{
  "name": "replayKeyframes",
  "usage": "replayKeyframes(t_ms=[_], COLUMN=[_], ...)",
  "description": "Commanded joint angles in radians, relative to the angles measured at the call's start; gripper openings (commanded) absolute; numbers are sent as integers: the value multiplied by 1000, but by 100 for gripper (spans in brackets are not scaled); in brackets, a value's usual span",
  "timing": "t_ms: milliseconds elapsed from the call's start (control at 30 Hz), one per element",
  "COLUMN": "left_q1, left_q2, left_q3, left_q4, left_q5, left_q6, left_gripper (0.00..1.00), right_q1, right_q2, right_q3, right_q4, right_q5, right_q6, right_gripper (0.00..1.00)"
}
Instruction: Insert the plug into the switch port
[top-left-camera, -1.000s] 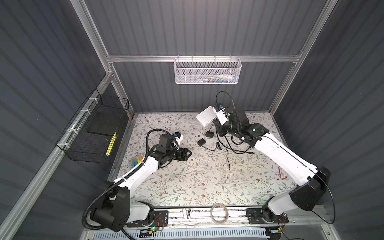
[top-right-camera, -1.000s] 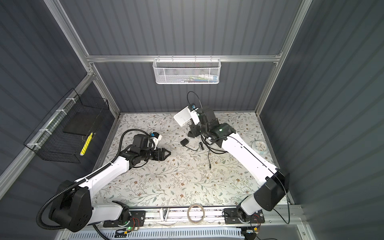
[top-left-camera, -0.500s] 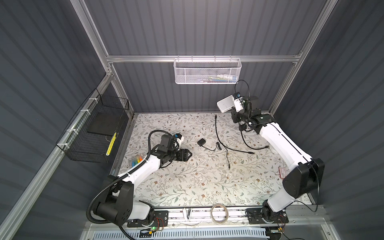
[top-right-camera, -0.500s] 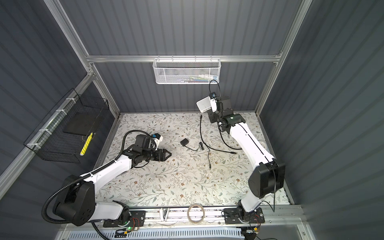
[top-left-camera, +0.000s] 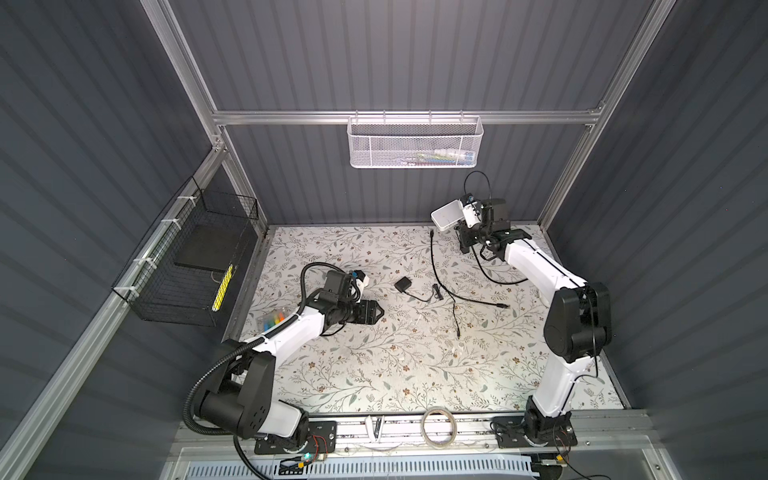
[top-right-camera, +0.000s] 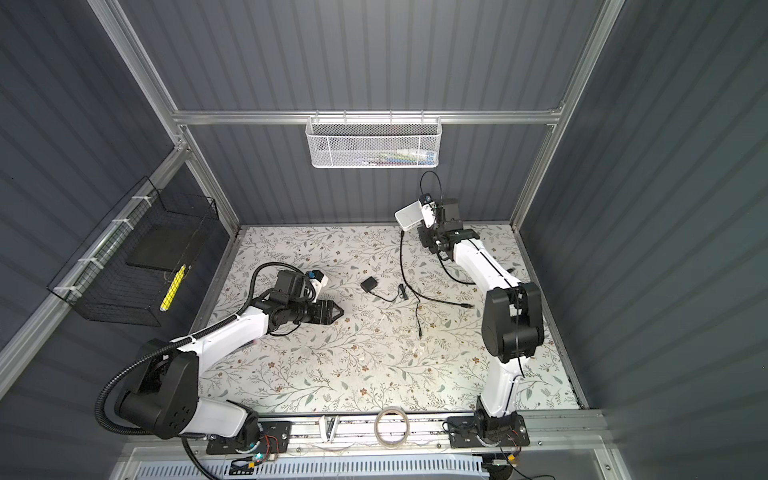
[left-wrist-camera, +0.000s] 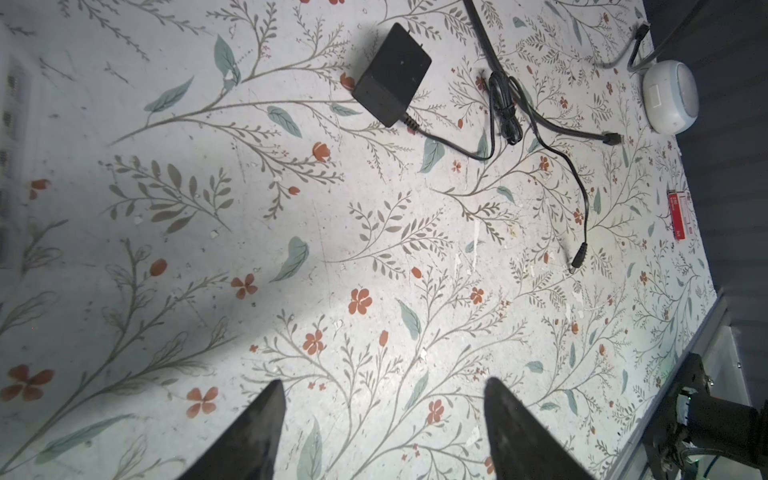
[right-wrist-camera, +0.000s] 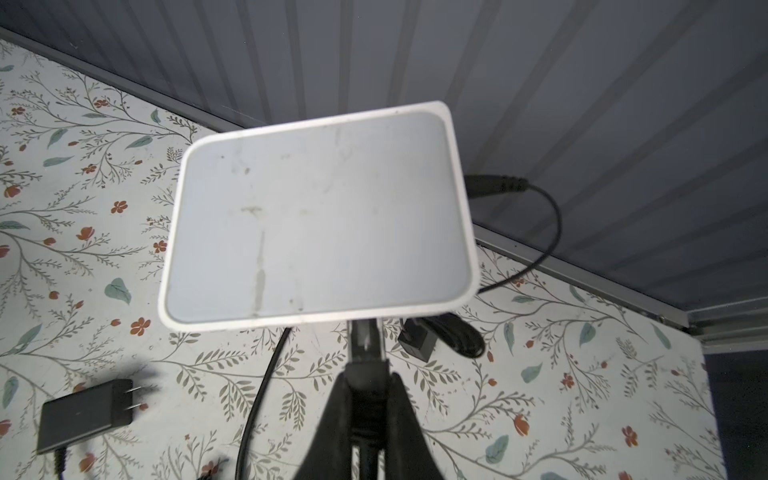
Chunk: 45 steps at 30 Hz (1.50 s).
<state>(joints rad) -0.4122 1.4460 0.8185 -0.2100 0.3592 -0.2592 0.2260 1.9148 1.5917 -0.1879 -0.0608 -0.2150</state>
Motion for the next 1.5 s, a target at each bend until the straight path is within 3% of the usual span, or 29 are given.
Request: replayKeyframes(t_ms=[0, 367, 633, 1033, 1300, 1467], left_q1=[4, 5, 5, 4, 4, 4], left_q2=[12, 38, 57, 48, 42, 35], left_q3=[24, 10, 9, -10, -26, -33], left_q4=[-25, -8, -2, 0, 8, 8], left_q5=[-1, 9, 17, 13, 18, 12], left_q6=[1, 0, 5, 9, 6, 6], left_gripper=[75, 75, 74, 74, 74, 74], right_q1=[-8, -40, -43, -22, -31, -47], right_q2=[45, 133, 181, 263, 279, 263], right_q3=[5, -35, -46, 66, 95, 107], right_q4=[69, 57, 20, -195, -212, -207], right_q5=[-29, -11, -79, -26, 86, 29], right_q6=[-33, -116, -154, -243, -212, -169], right_gripper=[0, 0, 3, 7, 6, 5])
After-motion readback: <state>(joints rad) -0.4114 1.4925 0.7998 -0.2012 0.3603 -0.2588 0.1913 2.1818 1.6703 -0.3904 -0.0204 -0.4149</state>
